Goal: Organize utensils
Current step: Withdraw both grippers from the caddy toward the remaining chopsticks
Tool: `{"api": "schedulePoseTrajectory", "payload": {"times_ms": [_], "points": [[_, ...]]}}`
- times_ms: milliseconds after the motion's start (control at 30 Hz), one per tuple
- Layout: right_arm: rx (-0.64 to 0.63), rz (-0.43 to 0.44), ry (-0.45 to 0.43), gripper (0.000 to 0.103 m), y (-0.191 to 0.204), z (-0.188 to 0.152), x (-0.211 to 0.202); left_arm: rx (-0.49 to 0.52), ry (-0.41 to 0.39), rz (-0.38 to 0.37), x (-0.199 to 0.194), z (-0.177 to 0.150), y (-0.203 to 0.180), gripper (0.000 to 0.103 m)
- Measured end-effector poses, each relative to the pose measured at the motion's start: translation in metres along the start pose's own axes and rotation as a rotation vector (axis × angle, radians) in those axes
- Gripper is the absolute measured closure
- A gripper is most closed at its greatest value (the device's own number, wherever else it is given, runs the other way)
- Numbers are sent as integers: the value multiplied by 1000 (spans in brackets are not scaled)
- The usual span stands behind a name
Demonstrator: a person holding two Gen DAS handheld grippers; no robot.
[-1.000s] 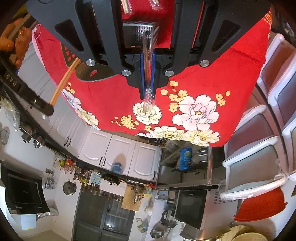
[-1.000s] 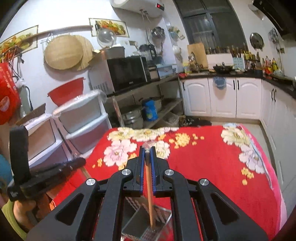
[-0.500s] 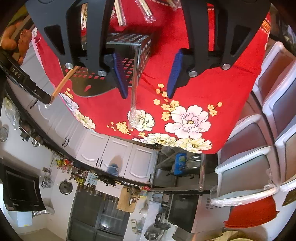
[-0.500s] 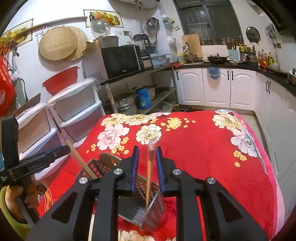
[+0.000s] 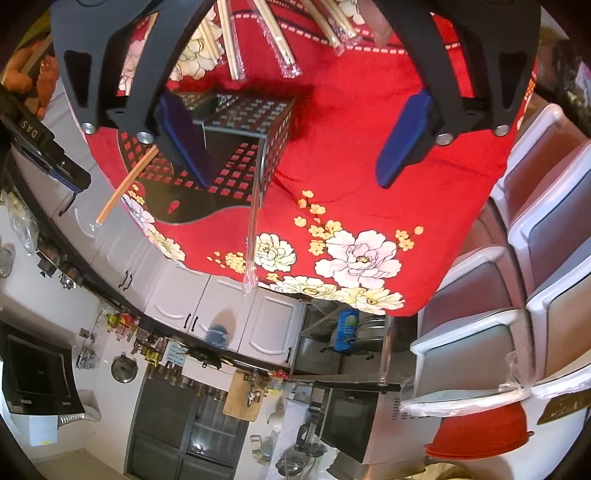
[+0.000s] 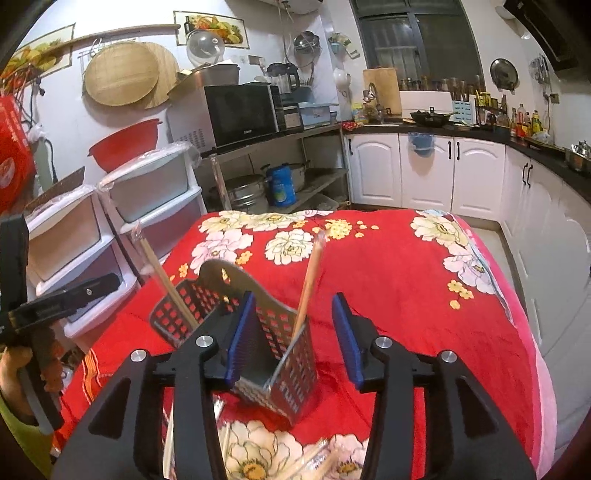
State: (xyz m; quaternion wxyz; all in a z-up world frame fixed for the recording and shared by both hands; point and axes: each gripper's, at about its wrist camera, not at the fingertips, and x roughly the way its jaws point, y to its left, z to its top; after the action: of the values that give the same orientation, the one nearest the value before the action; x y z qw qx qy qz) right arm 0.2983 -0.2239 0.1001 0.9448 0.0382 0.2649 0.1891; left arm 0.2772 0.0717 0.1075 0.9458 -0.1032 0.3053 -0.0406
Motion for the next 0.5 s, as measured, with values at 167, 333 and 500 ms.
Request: {"api": "schedulePoseTrajectory", "payload": {"times_ms": [167, 333, 500], "points": [[-22, -6, 11, 56, 4, -15, -10, -11, -2, 12, -9, -14, 6, 12], [-50, -2, 24, 55, 11, -30, -19, -29, 4, 22, -19, -33, 14, 12], [-76, 9, 39, 54, 21, -42, -24, -50, 13, 39, -29, -51, 22, 12]]}}
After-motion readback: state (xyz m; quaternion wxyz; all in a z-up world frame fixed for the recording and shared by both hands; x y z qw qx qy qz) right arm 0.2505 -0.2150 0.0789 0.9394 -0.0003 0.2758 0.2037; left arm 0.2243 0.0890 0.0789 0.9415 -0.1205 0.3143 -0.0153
